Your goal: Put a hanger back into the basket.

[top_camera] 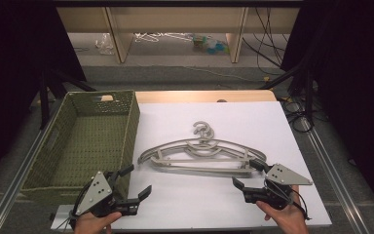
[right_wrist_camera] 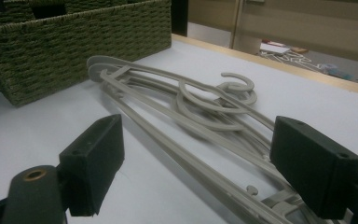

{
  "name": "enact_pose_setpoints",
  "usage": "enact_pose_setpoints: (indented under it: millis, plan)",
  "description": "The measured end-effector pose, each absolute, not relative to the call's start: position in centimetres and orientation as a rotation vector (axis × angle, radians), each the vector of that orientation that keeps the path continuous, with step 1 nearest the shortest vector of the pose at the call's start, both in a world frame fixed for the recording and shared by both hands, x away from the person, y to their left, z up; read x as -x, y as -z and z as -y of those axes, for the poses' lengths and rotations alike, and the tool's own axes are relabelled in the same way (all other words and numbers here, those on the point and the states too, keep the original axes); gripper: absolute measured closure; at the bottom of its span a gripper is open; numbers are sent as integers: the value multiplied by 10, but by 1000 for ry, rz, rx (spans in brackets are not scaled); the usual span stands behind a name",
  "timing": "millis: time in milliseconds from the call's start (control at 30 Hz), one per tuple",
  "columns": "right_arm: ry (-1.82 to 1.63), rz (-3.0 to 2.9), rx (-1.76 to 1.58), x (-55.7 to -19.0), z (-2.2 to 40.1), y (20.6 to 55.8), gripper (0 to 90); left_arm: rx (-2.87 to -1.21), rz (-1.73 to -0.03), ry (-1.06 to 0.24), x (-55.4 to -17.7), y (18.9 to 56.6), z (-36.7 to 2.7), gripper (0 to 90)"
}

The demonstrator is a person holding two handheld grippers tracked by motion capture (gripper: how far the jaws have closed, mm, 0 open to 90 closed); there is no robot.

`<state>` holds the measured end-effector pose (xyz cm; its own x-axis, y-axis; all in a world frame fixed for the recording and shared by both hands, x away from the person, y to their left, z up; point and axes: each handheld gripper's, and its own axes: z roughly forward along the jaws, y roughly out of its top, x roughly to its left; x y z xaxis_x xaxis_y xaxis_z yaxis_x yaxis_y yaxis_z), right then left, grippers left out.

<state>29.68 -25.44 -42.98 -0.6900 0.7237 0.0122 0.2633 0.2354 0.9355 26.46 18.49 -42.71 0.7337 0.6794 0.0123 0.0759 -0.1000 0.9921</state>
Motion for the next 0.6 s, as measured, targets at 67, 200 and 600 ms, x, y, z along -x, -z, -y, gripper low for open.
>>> enact_pose_setpoints:
  millis: [67, 200, 600]
  plan:
    - [-1440, -2083, -907, -299, 255, 429, 178, -1616, -619, -560, -264, 428, -183, 159]
    - [-1463, -2091, -912, -308, 257, 428, 168, -1625, -618, -552, -263, 428, -181, 159]
    - [-1374, -2246, -927, -367, 254, 413, 228, -1630, -617, -560, -264, 429, -182, 160]
